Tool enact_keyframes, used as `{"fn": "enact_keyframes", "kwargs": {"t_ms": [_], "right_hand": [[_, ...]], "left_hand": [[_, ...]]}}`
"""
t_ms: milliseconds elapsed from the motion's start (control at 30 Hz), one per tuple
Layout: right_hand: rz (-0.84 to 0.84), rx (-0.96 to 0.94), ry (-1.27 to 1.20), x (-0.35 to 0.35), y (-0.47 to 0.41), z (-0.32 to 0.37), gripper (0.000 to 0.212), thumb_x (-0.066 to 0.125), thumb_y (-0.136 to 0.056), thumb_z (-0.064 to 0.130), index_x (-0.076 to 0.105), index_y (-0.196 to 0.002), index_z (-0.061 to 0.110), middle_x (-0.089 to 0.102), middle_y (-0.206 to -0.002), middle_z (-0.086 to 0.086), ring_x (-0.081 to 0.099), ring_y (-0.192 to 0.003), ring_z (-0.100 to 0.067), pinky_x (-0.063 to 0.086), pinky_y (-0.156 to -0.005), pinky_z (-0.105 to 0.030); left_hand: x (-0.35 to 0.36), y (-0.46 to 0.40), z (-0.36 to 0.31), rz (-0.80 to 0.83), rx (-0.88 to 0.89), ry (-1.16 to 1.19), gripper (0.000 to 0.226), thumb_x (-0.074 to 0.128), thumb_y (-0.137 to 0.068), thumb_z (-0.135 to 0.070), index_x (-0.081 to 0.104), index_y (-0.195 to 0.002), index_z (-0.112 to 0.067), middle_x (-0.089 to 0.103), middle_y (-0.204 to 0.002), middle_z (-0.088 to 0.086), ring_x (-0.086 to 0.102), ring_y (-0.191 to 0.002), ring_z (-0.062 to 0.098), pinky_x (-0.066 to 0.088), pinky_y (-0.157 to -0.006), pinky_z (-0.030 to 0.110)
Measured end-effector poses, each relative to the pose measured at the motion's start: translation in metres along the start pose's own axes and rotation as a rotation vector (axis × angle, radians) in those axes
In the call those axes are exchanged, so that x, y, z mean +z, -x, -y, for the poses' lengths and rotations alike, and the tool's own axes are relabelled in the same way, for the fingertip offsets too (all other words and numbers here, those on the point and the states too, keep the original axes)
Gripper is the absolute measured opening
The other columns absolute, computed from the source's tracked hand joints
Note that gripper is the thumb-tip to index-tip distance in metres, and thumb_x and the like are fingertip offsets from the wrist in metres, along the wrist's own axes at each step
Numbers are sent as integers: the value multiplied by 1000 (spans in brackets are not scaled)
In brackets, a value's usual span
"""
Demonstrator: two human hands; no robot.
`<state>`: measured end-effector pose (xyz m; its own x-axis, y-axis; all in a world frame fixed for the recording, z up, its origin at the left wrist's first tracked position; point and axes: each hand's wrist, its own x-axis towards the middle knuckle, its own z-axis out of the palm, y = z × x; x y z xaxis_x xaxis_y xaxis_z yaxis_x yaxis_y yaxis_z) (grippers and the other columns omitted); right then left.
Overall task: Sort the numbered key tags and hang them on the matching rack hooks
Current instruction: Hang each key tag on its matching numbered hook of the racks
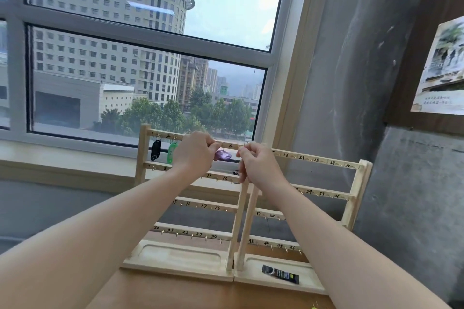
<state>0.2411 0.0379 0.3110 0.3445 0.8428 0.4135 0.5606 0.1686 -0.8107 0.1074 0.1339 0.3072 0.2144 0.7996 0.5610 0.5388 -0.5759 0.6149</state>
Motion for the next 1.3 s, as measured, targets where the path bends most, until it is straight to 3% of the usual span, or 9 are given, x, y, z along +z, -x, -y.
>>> {"fn": "enact_keyframes", "kwargs": {"t_ms": [133, 267, 400, 700, 867, 1033, 1100, 1200, 1300], "right_hand": [[8, 5, -8, 10, -11, 6, 26, 45, -107, 20, 64, -96, 7, 60, -68, -9, 56, -46, -16, 42, -41, -19], [43, -8, 10, 21, -21, 9, 26, 46, -107, 19, 62, -88, 13, 59, -64, -4, 56, -45, -14, 47, -48, -27], [50, 5, 62, 29, -25, 11, 24, 44, -106, 16, 64, -97, 5, 61, -64, -5, 57, -43, -13, 41, -41, -21], [14, 118, 83, 42, -31, 7, 27, 43, -102, 15, 65, -91, 4, 61, -69, -9, 61, -43, -15, 39, -45, -24], [42, 130, 92, 37, -24, 3, 30, 44, -103, 17, 66, -101, -4, 60, -71, -8, 59, -41, -13, 41, -45, -22], [58, 79, 137, 23, -10, -9, 37, 47, -106, 35, 67, -93, 6, 62, -62, -4, 63, -46, -16, 41, -48, -25], [72, 74, 155, 10, 0, -15, 33, 48, -105, 29, 67, -90, 8, 63, -62, -5, 62, -46, -17, 45, -44, -23], [90, 65, 222, -16, 19, -29, 32, 49, -104, 22, 69, -86, 6, 63, -58, -5, 62, -45, -16, 59, -59, -33], [75, 126, 273, -51, 40, -48, 32, 47, -104, 19, 70, -87, 5, 62, -60, -3, 61, -45, -12, 51, -54, -25]], "left_hand": [[-3, 1, 0, 9, 20, -6, 23, 61, -99, -35, 74, -83, -25, 72, -65, -8, 68, -55, 13, 61, -65, 39], [-4, 2, 0, 22, 40, -27, 27, 60, -100, -35, 73, -79, -23, 71, -63, -8, 65, -53, 12, 60, -67, 39], [-6, 5, 5, 54, 48, -41, 25, 59, -100, -30, 76, -83, -23, 72, -63, -8, 65, -54, 11, 61, -67, 39], [-7, 14, 20, 118, 74, 3, 24, 61, -99, -26, 73, -79, -21, 70, -57, -9, 62, -49, 7, 61, -68, 40], [-9, 20, 20, 142, 86, -25, 23, 60, -99, -28, 72, -80, -22, 71, -59, -9, 59, -49, 5, 60, -69, 38], [-5, 30, 14, 163, 84, -43, 21, 59, -100, -29, 73, -85, -23, 72, -61, -9, 58, -48, 2, 58, -66, 31], [0, 36, 11, 175, 82, -39, 20, 60, -99, -30, 72, -85, -23, 71, -61, -9, 60, -49, 3, 57, -63, 30], [10, 46, 4, 203, 81, -34, 21, 59, -99, -30, 72, -85, -22, 71, -62, -8, 63, -54, 6, 57, -63, 32], [26, 59, -8, 239, 83, 2, 22, 60, -99, -30, 71, -83, -23, 71, -64, -7, 65, -57, 11, 59, -68, 36]]}}
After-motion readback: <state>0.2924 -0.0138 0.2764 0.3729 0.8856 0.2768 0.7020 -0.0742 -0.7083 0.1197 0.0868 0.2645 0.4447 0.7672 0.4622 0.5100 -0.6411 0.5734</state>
